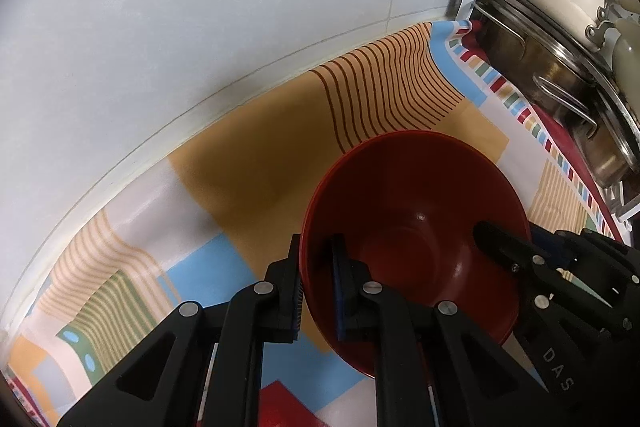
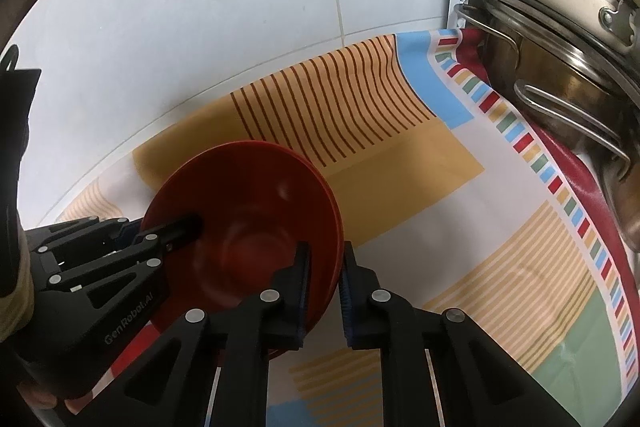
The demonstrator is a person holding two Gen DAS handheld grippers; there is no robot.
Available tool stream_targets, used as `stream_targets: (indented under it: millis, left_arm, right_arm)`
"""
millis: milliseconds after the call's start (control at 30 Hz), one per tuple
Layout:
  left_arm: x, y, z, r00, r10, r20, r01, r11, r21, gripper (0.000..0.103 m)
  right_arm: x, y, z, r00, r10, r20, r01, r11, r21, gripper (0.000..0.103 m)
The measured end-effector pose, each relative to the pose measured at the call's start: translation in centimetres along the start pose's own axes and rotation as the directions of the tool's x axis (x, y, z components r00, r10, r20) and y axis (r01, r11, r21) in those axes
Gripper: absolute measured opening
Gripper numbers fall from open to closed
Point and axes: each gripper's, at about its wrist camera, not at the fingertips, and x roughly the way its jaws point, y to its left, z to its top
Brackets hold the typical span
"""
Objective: Organize plates and bowls
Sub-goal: 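Lift the red bowl with both grippers and carry it over the white bowl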
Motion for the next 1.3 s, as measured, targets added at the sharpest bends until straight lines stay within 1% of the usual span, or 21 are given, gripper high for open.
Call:
stream_targets:
  millis: [233, 567, 800, 967, 1300]
  left_arm:
    - [-2.7, 0.9, -1.1, 0.999, 0.018, 0.026, -0.018, 1.000, -0.023, 0.014]
    - [-8.5, 1.0, -3.9, 0.996, 0.030, 0.080, -0.024, 0.997, -0.070, 0.014]
    - [-13.4, 1.2, -6.8, 0.989, 0.065, 0.135, -0.052, 0.994, -0.095, 0.015]
    - [-16.0, 1.2, -9.1, 0.984, 0.085, 0.153, -0.070, 0.992, -0.104, 0.016]
    - [-20.5, 0.6, -13.9, 0.980, 0.104, 0.171, -0.085, 0.990, -0.114, 0.016]
  right_arm:
    - [-2.4, 1.0, -0.3, 1.000, 0.022, 0.020, -0.021, 1.000, -0.015, 0.013]
    - [-7.7, 2.9, -2.2, 0.996, 0.050, 0.068, -0.046, 0.997, -0.061, 0.013]
    - [-12.1, 3.8, -4.5, 0.992, 0.074, 0.103, -0.065, 0.994, -0.088, 0.013]
    - [-15.1, 4.7, -6.5, 0.986, 0.096, 0.134, -0.082, 0.991, -0.106, 0.013]
    - [-19.3, 6.7, -10.6, 0.984, 0.110, 0.142, -0.092, 0.987, -0.132, 0.014]
